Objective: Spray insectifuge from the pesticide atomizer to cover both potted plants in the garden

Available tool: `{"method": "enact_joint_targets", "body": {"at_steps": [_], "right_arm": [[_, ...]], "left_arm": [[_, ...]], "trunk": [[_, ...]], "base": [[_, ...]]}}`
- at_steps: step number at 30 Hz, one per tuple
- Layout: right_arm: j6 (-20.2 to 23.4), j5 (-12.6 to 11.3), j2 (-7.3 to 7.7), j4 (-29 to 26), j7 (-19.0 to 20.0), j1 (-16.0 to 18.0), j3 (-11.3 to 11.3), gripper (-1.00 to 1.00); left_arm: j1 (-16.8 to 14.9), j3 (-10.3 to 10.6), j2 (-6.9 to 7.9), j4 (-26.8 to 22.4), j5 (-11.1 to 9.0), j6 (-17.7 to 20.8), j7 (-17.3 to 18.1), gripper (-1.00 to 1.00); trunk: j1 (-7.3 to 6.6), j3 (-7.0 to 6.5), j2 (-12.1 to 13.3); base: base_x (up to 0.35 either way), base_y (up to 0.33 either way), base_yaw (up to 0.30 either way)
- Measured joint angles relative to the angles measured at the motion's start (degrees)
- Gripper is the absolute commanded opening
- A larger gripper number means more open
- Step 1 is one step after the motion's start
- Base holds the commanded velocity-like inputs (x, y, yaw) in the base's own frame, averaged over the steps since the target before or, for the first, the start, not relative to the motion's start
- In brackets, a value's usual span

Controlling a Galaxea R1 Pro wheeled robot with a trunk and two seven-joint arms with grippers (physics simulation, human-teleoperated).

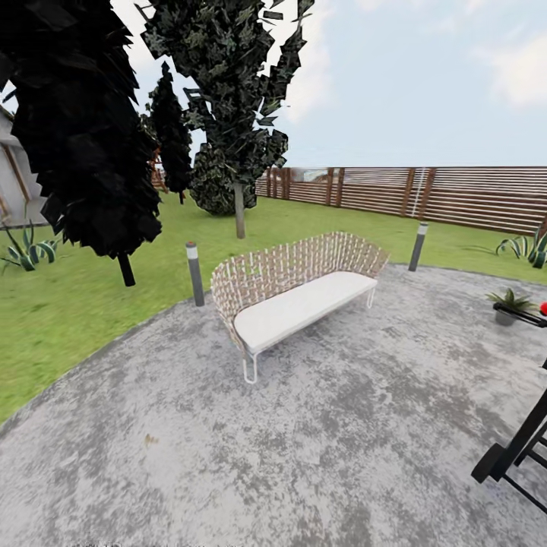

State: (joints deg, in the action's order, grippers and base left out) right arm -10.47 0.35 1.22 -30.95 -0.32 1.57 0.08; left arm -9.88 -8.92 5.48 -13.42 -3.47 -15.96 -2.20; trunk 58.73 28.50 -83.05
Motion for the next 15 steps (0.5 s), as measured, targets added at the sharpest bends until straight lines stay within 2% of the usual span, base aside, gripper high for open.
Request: {"method": "enact_joint_targets", "body": {"at_steps": [4,12,15], "right_arm": [[0.0,0.0,0.00,0.0,0.0,0.0,0.0,1.00],[0.0,0.0,0.00,0.0,0.0,0.0,0.0,1.00],[0.0,0.0,0.00,0.0,0.0,0.0,0.0,1.00]], "left_arm": [[-0.1,0.0,0.00,-0.1,-0.1,0.0,-0.1,1.00],[-0.1,-0.1,0.05,0.0,-0.1,0.0,-0.1,1.00],[-0.1,-0.1,0.05,0.0,0.0,0.0,-0.2,1.00]], "trunk": [[0.01,0.00,0.0],[0.03,0.00,0.0],[0.02,0.00,0.0]], "base": [[-0.084,0.028,0.281],[-0.275,0.145,0.281],[-0.145,0.101,0.281]]}}
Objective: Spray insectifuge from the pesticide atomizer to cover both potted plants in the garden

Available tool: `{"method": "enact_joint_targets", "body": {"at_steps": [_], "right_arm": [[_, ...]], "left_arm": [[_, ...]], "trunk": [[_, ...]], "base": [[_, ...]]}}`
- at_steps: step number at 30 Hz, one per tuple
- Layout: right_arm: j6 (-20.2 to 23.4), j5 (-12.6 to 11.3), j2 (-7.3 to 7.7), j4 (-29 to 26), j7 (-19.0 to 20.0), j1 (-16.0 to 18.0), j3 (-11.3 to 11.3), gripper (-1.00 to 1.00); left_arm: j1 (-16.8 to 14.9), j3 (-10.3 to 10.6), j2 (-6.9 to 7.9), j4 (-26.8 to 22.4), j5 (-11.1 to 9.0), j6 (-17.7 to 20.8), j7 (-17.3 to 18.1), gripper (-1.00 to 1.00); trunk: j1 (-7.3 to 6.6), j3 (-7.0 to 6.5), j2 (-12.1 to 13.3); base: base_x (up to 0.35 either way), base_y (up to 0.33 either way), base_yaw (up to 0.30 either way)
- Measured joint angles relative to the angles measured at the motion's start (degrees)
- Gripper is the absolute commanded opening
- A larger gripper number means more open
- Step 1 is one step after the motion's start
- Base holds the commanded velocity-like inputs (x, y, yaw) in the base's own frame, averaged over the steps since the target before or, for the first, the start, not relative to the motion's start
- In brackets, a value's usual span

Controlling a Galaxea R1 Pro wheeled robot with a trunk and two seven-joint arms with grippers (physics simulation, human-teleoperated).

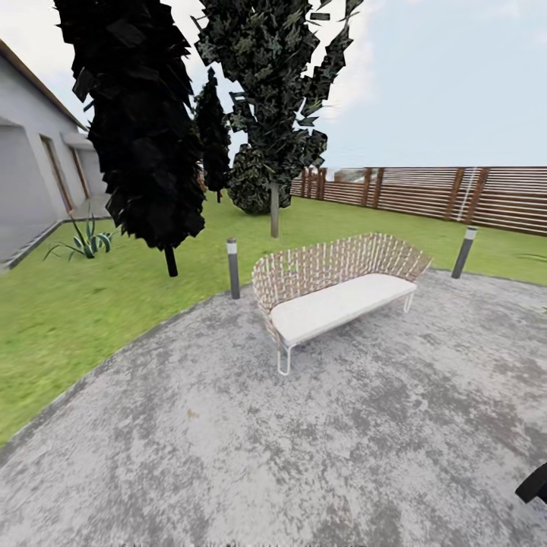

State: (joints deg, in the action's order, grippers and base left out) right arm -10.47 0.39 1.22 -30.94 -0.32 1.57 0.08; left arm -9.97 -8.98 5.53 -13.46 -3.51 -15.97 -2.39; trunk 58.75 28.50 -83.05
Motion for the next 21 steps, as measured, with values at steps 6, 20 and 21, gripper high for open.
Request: {"method": "enact_joint_targets", "body": {"at_steps": [6,20,21], "right_arm": [[0.0,0.0,0.00,0.0,0.0,0.0,0.0,1.00],[0.0,0.0,0.00,0.0,0.0,0.0,0.0,1.00],[0.0,0.0,0.00,0.0,0.0,0.0,0.0,1.00]], "left_arm": [[0.0,0.0,0.00,0.0,0.0,0.0,-0.1,1.00],[0.0,-0.2,0.00,0.0,0.0,0.0,-0.1,1.00],[0.0,-0.7,0.00,0.0,0.0,0.0,-0.1,1.00]], "trunk": [[-0.01,0.00,0.0],[2.39,1.97,-4.4],[2.61,2.15,-4.8]], "base": [[-0.024,0.017,0.281],[-0.001,0.001,0.281],[0.000,0.000,0.281]]}}
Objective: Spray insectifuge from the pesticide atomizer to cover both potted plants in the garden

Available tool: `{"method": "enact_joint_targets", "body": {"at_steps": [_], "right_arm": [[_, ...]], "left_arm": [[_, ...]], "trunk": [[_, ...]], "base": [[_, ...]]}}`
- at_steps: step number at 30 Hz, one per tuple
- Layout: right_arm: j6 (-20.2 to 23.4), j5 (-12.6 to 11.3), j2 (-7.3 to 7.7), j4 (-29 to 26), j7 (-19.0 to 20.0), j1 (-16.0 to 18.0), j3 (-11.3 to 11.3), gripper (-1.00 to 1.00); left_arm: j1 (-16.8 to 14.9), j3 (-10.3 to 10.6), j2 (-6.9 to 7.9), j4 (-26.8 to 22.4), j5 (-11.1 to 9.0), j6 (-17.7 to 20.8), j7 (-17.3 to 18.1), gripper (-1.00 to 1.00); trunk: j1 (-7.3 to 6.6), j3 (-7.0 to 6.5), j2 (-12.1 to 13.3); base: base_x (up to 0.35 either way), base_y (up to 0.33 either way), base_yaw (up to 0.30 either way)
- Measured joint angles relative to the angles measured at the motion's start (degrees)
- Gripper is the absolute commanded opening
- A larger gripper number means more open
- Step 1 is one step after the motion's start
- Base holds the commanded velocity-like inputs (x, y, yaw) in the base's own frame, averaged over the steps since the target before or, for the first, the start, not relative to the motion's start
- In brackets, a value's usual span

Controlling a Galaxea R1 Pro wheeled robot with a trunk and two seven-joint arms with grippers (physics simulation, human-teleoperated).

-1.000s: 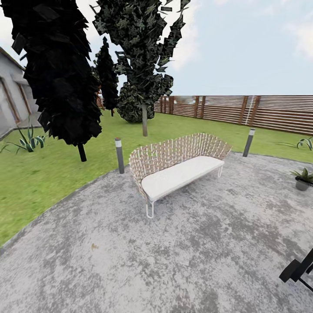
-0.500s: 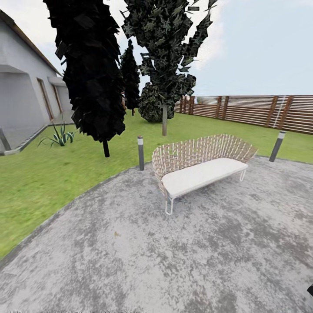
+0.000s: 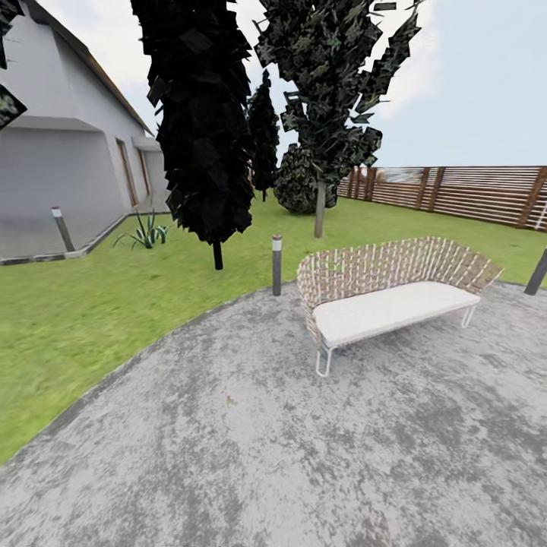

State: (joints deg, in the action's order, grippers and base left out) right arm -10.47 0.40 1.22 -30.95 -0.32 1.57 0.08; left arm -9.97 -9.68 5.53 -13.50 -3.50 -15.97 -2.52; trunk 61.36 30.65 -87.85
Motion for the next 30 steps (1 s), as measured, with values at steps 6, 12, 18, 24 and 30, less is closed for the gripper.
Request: {"method": "enact_joint_targets", "body": {"at_steps": [6,12,18,24,30], "right_arm": [[0.0,0.0,0.00,0.0,0.0,0.0,0.0,1.00],[0.0,0.0,0.00,0.0,0.0,0.0,0.0,1.00],[0.0,0.0,0.00,0.0,0.0,0.0,0.0,1.00],[0.0,0.0,0.00,0.0,0.0,0.0,0.0,1.00],[0.0,0.0,0.00,0.0,0.0,0.0,0.0,1.00]], "left_arm": [[0.0,-1.9,-0.01,0.0,0.0,0.0,0.1,1.00],[0.0,-2.1,-0.01,0.0,0.0,0.0,0.1,1.00],[0.0,-2.1,-0.01,0.0,0.0,0.0,0.1,1.00],[0.0,-2.1,-0.01,0.0,0.0,0.0,0.1,1.00],[0.0,-2.1,-0.01,0.0,0.0,0.0,0.1,1.00]], "trunk": [[1.32,1.08,-2.4],[2.64,2.15,-4.8],[3.95,3.23,-7.2],[5.27,4.31,-9.6],[6.59,5.43,-12.0]], "base": [[0.000,0.000,0.281],[0.000,0.000,0.281],[0.000,0.000,0.281],[0.000,0.000,0.281],[0.000,0.000,0.281]]}}
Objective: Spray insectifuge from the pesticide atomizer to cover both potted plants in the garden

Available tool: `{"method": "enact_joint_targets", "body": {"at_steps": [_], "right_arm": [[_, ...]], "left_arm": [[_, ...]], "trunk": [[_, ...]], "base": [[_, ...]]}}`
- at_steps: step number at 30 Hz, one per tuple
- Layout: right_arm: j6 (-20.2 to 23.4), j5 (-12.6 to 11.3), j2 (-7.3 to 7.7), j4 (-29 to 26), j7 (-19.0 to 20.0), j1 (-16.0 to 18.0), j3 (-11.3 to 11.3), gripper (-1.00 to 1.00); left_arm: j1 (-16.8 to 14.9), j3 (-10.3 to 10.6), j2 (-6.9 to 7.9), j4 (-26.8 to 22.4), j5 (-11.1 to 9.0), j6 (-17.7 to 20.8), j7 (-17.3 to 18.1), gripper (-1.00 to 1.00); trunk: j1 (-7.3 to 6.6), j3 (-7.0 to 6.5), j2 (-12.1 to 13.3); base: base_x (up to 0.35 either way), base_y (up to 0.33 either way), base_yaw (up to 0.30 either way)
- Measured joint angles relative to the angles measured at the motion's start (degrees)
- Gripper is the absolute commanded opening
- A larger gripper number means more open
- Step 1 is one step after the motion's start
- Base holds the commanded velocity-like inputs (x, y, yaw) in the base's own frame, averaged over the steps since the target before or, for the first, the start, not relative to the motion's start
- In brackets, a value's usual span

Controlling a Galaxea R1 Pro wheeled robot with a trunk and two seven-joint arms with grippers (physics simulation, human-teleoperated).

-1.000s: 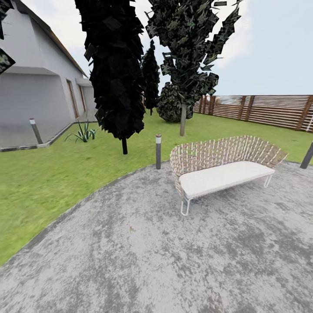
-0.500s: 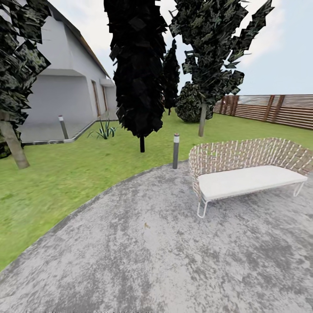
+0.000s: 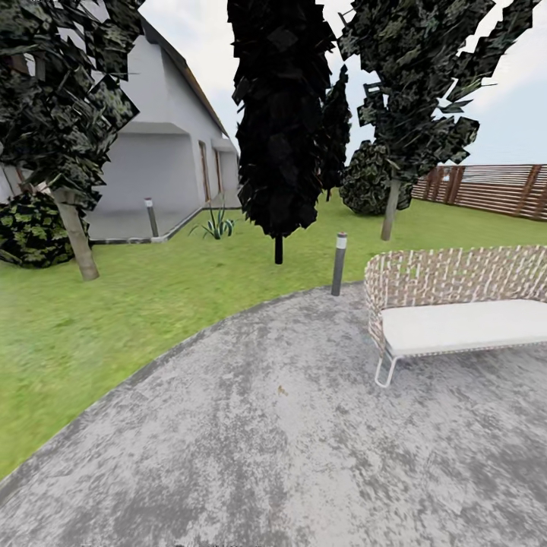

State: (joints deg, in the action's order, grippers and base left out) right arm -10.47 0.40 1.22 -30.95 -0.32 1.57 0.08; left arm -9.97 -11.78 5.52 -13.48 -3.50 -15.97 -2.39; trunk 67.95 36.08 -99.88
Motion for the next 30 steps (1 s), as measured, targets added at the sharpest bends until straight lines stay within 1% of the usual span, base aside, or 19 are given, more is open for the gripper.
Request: {"method": "enact_joint_targets", "body": {"at_steps": [30], "right_arm": [[0.0,0.0,0.00,0.0,0.0,0.0,0.0,1.00]], "left_arm": [[0.0,0.1,0.00,0.0,0.1,0.0,0.1,1.00]], "trunk": [[6.59,6.04,-12.0]], "base": [[0.000,0.000,0.281]]}}
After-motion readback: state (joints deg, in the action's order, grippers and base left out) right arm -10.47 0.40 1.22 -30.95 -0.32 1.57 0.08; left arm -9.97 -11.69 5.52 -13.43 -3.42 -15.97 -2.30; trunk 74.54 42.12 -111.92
